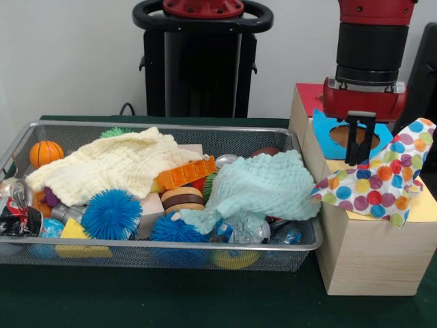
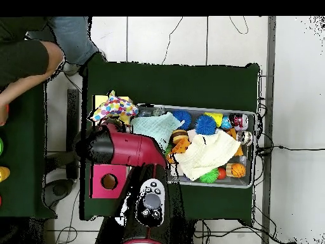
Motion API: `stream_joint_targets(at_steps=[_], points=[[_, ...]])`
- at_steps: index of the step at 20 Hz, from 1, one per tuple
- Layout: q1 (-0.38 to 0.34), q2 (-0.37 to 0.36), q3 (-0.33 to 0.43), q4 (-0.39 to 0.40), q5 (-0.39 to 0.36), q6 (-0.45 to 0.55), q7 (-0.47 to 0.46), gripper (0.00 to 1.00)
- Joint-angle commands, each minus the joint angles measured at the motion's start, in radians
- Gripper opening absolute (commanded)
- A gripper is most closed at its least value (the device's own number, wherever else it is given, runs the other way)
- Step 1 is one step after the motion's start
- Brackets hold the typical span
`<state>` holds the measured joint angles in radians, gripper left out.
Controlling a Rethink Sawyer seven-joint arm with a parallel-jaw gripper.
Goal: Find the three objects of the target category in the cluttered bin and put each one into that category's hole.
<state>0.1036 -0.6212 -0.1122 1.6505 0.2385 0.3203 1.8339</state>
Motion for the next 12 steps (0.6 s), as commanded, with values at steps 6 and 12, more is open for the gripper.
stream_joint_targets(at_steps=[6, 12], points=[[0.007, 0.017, 0.084, -0.002, 0.088, -0.027, 0.231, 0.00], [0.030, -0.004, 0.050, 0.004, 0.095, 0.022, 0.229, 0.00]])
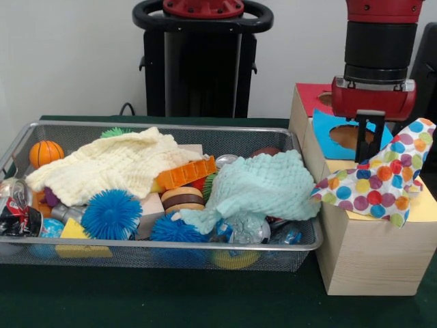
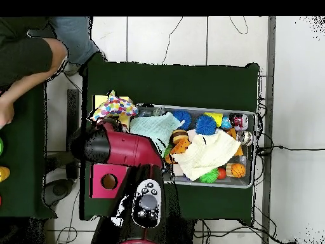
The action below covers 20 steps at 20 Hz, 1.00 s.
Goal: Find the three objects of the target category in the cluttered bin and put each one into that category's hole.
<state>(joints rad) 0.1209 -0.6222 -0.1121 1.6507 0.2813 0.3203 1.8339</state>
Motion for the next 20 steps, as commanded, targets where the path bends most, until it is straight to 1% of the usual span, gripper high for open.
stream_joint_targets(at_steps=[1, 6, 8, 20], points=[[0.018, -0.011, 0.036, 0.005, 0.049, 0.041, 0.227, 0.00], [0.032, -0.080, -0.017, 0.013, 0.029, 0.160, 0.210, 0.00], [0.039, -0.102, -0.031, 0.020, 0.024, 0.193, 0.209, 0.00], [0.067, -0.162, -0.087, -0.016, 0.001, 0.340, 0.214, 0.00]])
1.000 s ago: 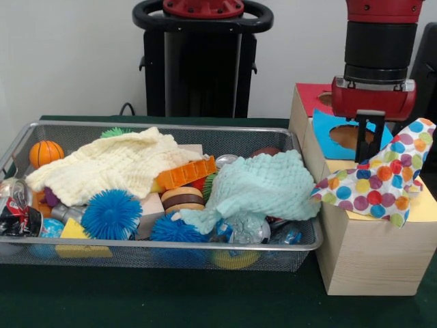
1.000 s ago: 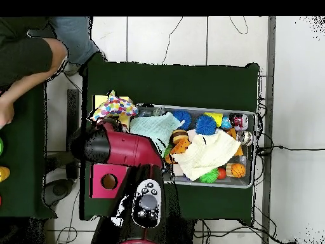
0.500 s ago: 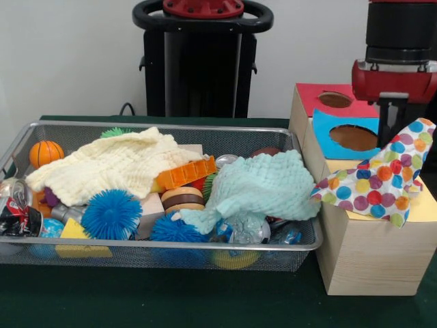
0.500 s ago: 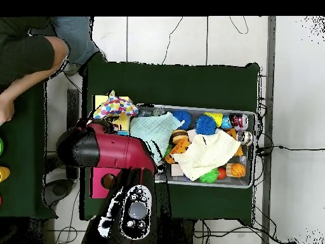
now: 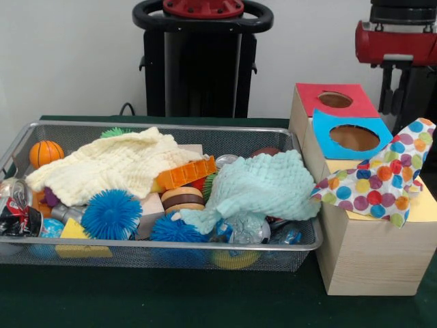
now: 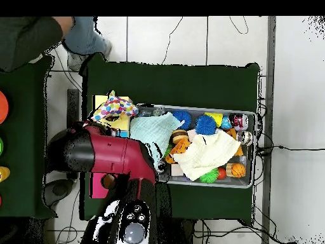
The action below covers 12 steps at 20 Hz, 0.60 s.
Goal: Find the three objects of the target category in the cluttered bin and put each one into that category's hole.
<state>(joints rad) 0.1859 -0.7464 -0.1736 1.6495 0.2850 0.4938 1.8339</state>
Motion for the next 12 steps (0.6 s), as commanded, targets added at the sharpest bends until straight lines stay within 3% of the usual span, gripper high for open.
stream_joint_targets(at_steps=[1, 12], points=[[0.003, -0.039, -0.026, -0.018, -0.001, 0.169, 0.215, 0.00], [0.000, 0.003, -0.045, -0.105, -0.014, 0.147, 0.200, 0.00]])
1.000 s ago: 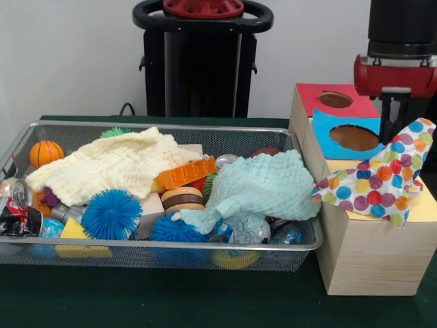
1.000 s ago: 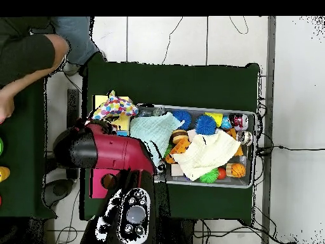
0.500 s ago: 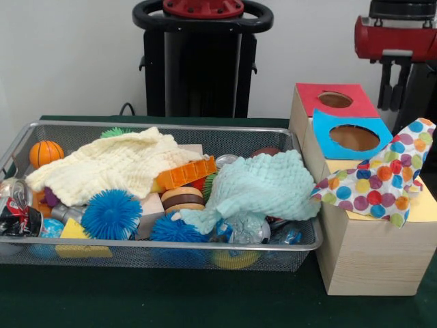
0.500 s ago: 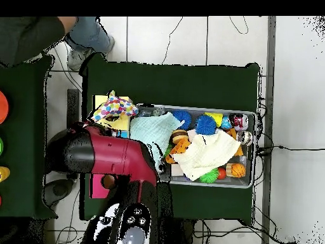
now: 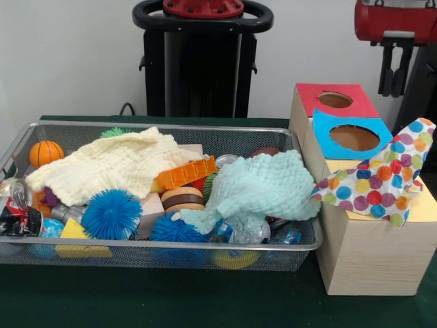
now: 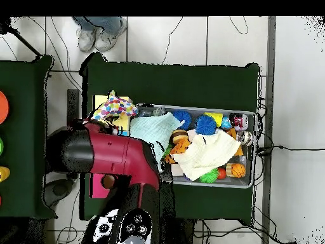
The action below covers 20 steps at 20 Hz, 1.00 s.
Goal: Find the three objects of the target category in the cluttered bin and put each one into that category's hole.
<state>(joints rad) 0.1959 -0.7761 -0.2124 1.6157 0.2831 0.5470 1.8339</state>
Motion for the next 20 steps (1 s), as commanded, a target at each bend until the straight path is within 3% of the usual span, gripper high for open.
stream_joint_targets(at_steps=[1, 15, 20], points=[[-0.015, 0.037, -0.005, -0.081, -0.015, 0.098, 0.193, 0.00], [-0.063, 0.080, 0.021, -0.167, -0.037, 0.101, 0.118, 0.00], [-0.104, 0.092, 0.066, -0.176, -0.044, 0.084, 0.060, 0.00]])
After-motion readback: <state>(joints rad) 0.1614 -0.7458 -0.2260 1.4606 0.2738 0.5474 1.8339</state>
